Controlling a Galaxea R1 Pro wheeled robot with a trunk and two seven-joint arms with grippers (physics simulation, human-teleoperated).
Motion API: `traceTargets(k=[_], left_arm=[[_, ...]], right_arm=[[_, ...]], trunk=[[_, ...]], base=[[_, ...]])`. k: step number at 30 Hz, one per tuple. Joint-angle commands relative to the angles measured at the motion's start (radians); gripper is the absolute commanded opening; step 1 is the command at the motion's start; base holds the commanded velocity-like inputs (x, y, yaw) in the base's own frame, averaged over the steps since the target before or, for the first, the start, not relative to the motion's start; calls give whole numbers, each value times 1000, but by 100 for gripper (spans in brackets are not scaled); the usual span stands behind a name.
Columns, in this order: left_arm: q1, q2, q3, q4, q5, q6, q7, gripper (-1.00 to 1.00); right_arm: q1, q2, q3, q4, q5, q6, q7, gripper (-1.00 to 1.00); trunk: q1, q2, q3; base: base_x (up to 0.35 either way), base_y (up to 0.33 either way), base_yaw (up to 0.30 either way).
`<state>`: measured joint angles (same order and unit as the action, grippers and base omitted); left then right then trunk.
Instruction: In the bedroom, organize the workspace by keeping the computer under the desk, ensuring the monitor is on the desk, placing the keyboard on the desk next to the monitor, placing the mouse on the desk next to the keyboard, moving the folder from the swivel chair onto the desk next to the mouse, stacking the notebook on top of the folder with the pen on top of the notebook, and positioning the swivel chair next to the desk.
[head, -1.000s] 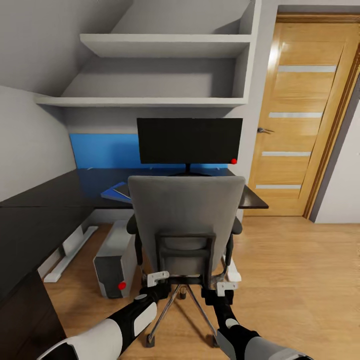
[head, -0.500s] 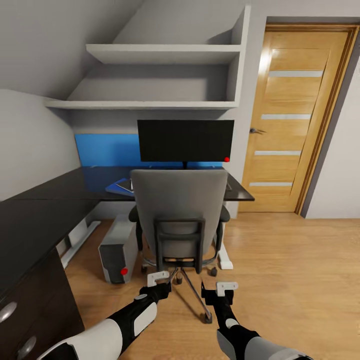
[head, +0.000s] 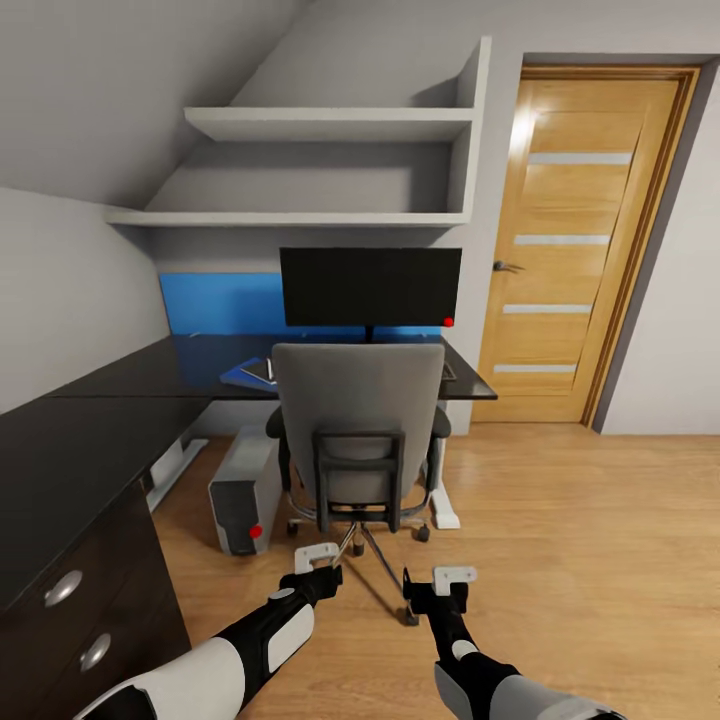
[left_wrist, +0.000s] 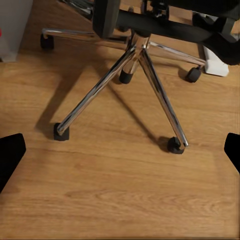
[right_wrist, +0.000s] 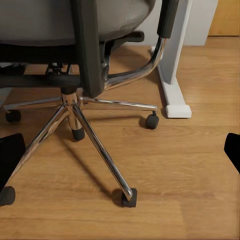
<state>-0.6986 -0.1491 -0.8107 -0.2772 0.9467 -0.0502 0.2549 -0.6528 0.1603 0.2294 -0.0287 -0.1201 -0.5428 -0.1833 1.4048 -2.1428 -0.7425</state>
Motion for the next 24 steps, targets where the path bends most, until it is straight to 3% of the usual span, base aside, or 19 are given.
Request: traceTargets(k=[1, 7, 15, 20, 24], left_arm=[[-1, 0, -9, 0, 10, -4, 5, 100], [-1, 0, -8, 4, 12, -2, 5, 100], [1, 1, -6, 224, 14, -8, -5, 100], [73, 5, -5, 244, 14, -11, -12, 100], [114, 7, -4, 245, 13, -11, -12, 100]], right_arm=[[-1, 0, 9, 1, -10, -3, -2, 100], [-1, -4, 8, 0, -10, -1, -4, 100], [19, -37, 6, 40, -22, -4, -7, 100], [94, -40, 6, 51, -19, 1, -11, 100], [116, -48, 6, 52, -17, 3, -11, 100]], trunk=[[-4, 7, 2], [-27, 49, 21], [-58, 105, 46], [-77, 140, 62], [-92, 168, 74]], base=[[-22, 0, 0], [-8, 0, 0], [0, 0, 0], [0, 0, 0], [0, 0, 0]])
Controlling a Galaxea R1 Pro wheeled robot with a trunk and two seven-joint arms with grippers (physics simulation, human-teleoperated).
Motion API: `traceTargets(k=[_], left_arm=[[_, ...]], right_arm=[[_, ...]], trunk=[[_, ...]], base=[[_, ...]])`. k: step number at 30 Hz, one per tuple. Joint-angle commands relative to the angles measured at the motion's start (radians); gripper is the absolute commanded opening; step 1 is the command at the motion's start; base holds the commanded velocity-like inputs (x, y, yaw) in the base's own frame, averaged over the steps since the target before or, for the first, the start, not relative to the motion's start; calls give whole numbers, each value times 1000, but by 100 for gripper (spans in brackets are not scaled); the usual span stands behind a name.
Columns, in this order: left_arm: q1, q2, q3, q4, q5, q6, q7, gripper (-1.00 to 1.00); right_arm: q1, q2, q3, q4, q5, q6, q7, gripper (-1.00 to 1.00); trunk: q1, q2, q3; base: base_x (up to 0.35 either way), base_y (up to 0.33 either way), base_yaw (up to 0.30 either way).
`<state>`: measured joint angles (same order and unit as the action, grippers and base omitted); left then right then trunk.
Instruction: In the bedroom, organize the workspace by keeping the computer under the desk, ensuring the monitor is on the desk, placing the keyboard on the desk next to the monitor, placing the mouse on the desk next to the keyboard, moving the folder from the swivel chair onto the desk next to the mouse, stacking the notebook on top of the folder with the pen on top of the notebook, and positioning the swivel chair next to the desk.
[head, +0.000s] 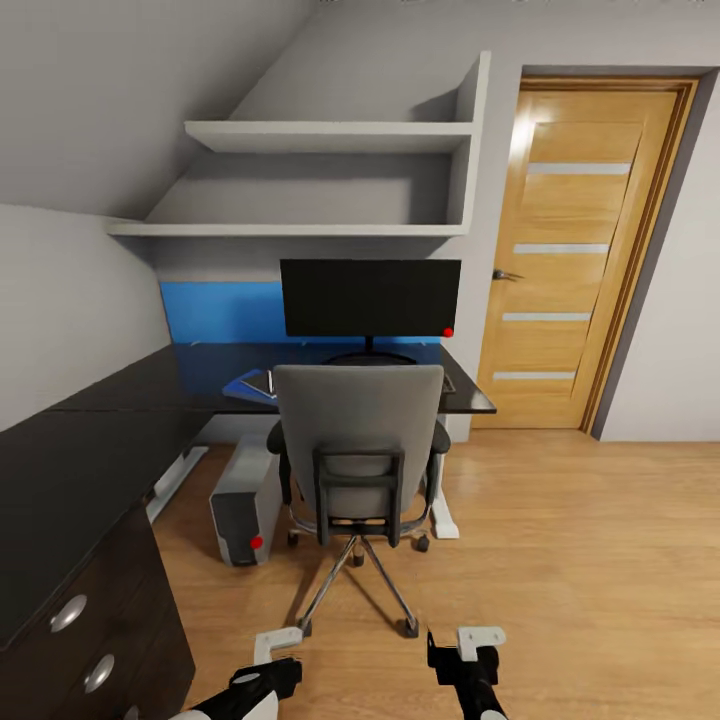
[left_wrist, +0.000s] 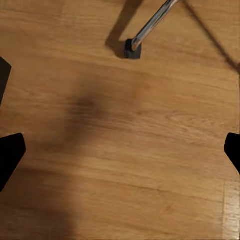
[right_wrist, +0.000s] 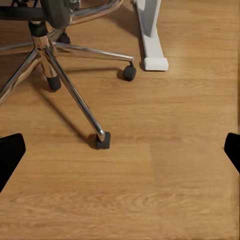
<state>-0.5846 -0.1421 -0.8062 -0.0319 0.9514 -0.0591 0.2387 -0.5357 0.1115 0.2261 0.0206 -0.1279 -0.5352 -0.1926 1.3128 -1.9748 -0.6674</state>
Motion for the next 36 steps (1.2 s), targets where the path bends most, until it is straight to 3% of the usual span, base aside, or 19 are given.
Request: traceTargets(k=[1, 6, 7, 13, 17, 19, 36], left_arm=[[15, 4, -9, 0, 8, -2, 4, 100], [62, 22, -9, 0, 7, -11, 4, 100], [92, 29, -10, 0, 7, -52, 4, 100], [139, 39, -10, 3, 7, -146, 2, 100], [160, 58, -10, 6, 6, -154, -6, 100], [172, 72, -10, 7, 6, -159, -47, 100], [178, 95, -10, 7, 7, -162, -88, 100]], right_arm=[[9, -6, 10, 3, -9, -3, -1, 100], [70, -26, 10, 3, -9, 6, 1, 100], [90, -42, 10, 2, -9, 18, 1, 100], [133, -56, 11, 4, -9, 28, 1, 100], [138, -57, 12, 4, -9, 28, 2, 100], [140, -58, 12, 4, -9, 29, 2, 100], [141, -58, 12, 4, -9, 29, 2, 100]], trunk=[[-4, 7, 2], [-23, 42, 18], [-27, 49, 21], [-50, 91, 40], [-65, 119, 52], [-73, 133, 59], [-138, 252, 112]], base=[[0, 0, 0], [0, 0, 0], [0, 0, 0], [0, 0, 0], [0, 0, 0], [0, 0, 0], [0, 0, 0]])
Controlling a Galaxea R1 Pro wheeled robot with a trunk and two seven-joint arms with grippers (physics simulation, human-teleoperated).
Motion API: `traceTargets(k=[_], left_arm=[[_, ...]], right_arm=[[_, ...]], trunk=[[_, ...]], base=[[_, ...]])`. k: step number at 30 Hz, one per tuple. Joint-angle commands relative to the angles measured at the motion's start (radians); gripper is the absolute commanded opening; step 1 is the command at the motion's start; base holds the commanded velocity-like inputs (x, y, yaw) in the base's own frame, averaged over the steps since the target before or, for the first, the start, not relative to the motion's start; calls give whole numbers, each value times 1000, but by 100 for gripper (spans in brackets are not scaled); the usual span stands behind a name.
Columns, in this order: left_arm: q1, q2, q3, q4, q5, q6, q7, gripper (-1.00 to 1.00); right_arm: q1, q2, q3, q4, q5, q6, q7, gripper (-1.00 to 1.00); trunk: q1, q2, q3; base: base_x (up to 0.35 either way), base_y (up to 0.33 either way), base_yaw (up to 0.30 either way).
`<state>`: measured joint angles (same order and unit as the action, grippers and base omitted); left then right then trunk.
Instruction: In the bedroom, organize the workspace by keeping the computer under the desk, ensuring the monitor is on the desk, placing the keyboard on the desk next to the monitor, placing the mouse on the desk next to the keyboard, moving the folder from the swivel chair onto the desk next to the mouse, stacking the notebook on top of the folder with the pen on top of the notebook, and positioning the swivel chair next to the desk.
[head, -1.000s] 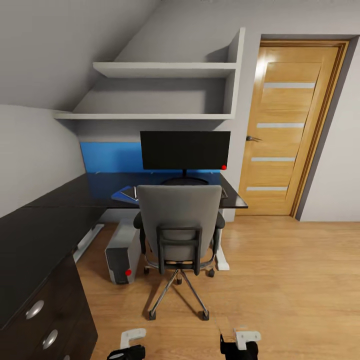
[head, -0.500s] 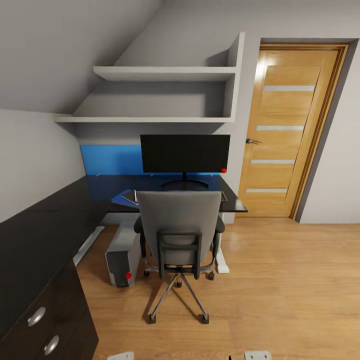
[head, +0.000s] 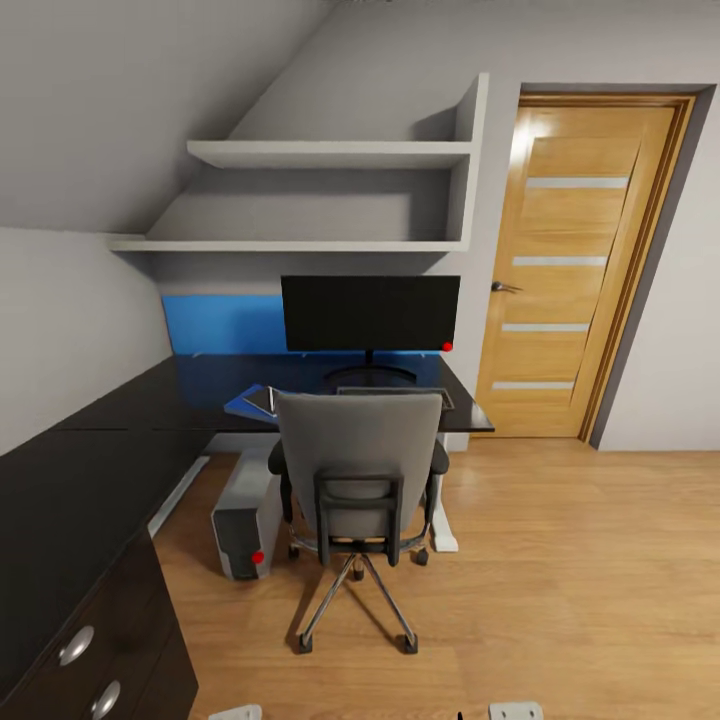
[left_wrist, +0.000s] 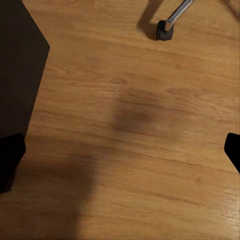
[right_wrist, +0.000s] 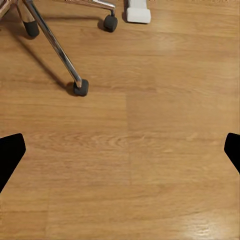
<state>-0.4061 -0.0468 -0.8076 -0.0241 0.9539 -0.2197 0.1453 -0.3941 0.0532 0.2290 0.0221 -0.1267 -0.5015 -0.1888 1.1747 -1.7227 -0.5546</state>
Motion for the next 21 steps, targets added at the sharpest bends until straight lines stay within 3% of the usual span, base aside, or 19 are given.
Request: traceTargets(k=[1, 21], left_arm=[[0, 1, -8, 0, 5, -2, 5, 100], [1, 3, -8, 0, 5, -59, 4, 100]], right_arm=[[-1, 0, 9, 2, -10, -5, -1, 100], [-1, 0, 9, 2, -10, -5, -1, 100]], trunk=[[-4, 7, 2], [-81, 147, 65]], base=[[0, 0, 0], [0, 0, 0]])
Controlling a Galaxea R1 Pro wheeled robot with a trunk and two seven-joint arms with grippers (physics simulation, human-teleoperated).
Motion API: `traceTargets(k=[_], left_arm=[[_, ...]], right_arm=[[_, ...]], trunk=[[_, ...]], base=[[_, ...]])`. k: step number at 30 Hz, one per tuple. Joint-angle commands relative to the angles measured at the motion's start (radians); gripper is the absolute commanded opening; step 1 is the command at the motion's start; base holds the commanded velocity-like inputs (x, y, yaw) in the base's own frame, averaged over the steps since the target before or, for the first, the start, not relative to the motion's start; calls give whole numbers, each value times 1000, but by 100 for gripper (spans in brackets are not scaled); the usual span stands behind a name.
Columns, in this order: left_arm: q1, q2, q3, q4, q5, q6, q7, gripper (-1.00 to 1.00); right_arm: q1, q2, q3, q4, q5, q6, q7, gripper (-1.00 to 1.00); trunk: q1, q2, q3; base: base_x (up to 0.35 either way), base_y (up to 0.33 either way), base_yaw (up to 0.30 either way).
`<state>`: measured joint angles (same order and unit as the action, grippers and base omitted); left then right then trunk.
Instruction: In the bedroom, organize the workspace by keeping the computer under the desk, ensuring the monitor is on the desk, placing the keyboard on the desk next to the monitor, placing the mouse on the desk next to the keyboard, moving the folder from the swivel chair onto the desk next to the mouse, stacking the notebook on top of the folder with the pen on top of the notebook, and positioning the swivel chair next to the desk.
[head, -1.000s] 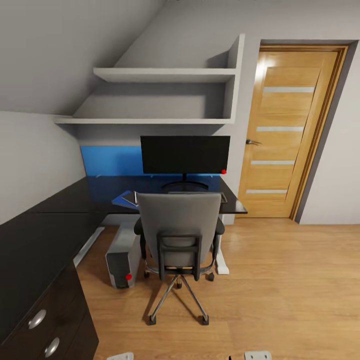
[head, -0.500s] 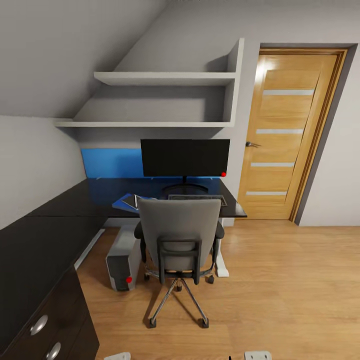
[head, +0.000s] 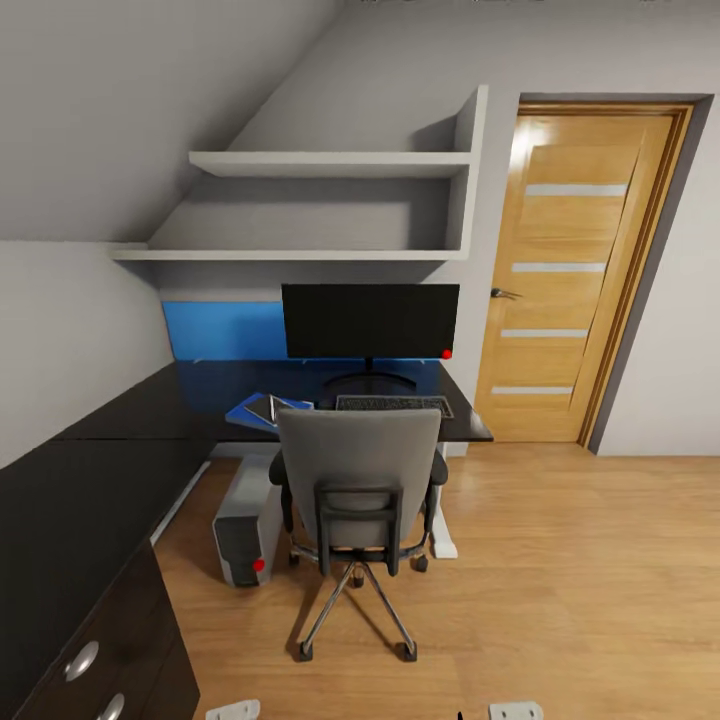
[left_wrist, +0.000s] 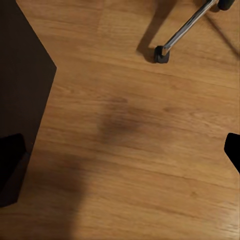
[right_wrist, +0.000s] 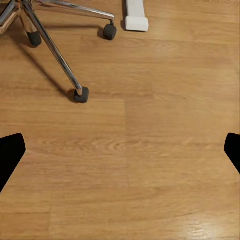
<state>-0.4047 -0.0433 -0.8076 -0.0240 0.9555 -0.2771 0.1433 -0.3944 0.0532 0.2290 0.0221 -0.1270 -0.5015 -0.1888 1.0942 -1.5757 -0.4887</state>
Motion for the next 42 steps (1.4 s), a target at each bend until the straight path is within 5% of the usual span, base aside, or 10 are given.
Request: traceTargets(k=[1, 15, 42], left_arm=[[0, 1, -8, 0, 4, -2, 6, 100], [0, 28, -8, 0, 2, -3, 5, 100], [0, 30, -9, 0, 3, -3, 4, 100]], right_arm=[[-1, 0, 9, 2, -10, -5, -1, 100], [-1, 0, 9, 2, -10, -5, -1, 100], [-1, 0, 9, 2, -10, -5, -1, 100]], trunk=[[-4, 7, 2], [-58, 105, 46], [-161, 294, 131]], base=[[0, 0, 0], [0, 0, 0], [0, 0, 0]])
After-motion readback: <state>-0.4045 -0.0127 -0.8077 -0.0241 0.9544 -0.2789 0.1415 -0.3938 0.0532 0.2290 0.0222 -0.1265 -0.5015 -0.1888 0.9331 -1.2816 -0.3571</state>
